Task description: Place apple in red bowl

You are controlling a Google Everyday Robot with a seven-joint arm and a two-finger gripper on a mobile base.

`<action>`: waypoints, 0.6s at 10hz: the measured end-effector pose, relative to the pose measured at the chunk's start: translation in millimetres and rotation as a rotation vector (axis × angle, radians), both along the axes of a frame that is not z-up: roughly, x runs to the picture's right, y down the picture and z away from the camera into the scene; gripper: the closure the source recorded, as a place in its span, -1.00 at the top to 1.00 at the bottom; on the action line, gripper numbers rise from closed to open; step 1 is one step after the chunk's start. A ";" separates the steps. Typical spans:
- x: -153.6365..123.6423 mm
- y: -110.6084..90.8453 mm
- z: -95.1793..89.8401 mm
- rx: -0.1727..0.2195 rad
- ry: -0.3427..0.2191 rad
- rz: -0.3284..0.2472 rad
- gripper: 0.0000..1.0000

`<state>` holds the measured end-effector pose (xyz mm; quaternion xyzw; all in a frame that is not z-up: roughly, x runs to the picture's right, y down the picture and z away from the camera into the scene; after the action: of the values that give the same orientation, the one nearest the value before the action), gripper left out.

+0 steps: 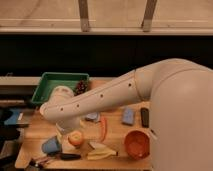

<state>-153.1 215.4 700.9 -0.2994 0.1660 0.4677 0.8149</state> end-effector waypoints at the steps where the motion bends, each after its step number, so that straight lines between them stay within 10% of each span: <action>1: 0.8 4.2 4.2 -0.019 0.012 -0.006 0.50; 6: 7.6 10.1 8.8 -0.049 0.052 -0.029 -0.09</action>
<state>-145.5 225.5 709.8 -0.3046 0.2032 0.4591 0.8094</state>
